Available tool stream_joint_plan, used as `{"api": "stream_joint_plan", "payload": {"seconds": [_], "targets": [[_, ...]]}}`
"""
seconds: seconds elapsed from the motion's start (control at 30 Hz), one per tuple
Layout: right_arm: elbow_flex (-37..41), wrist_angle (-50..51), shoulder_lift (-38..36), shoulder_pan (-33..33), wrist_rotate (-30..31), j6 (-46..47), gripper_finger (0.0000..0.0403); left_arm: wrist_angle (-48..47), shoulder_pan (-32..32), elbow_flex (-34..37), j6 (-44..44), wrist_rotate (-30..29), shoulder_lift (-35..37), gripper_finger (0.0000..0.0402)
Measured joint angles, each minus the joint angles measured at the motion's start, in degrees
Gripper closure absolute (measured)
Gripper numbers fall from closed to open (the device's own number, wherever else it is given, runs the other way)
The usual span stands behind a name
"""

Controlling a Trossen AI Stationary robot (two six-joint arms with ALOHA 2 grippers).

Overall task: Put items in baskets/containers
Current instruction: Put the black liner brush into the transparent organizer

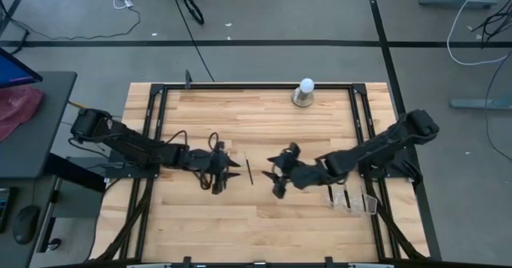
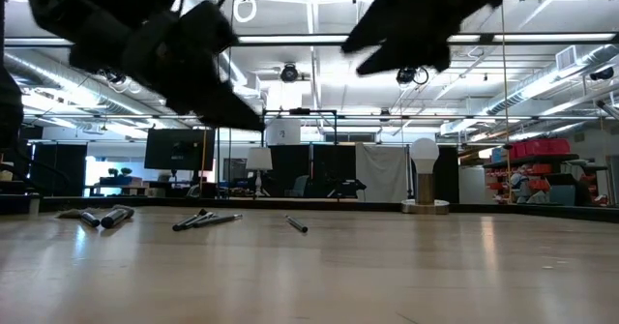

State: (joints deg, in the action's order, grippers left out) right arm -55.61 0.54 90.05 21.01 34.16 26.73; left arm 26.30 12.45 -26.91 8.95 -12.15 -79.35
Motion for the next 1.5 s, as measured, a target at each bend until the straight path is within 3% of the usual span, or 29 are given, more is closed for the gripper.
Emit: {"api": "stream_joint_plan", "payload": {"seconds": [0.17,0.43,0.7,0.97,1.23,1.5], "targets": [[0.03,-10.23,9.37,-3.52,-0.32,-1.75,0.0152,3.78,1.66,7.07,6.6,-7.63,3.94,0.0253],[0.01,-25.2,23.6,-6.35,-0.63,-1.28,0.0166,15.82,3.45,13.3,8.61,-9.54,4.79,0.0253],[-3.07,-26.5,31.51,-7.54,-0.69,-2.66,0.0193,17.13,3.36,13.41,8.37,-11.42,4.79,0.0253],[-3.15,-24.02,33.82,-9.64,-2.7,-1.73,0.0248,17.78,3.36,13.41,8.07,-11.41,4.79,0.0253],[-2.75,-18.72,33.36,-12.18,-8.38,-3.4,0.0382,18.13,3.55,13.41,7.79,-11.19,4.79,0.0253],[-1.7,-18.2,31.68,-11.39,-8.57,-4.69,0.0395,18.1,3.56,13.41,7.76,-10.33,4.79,0.0253]]}}
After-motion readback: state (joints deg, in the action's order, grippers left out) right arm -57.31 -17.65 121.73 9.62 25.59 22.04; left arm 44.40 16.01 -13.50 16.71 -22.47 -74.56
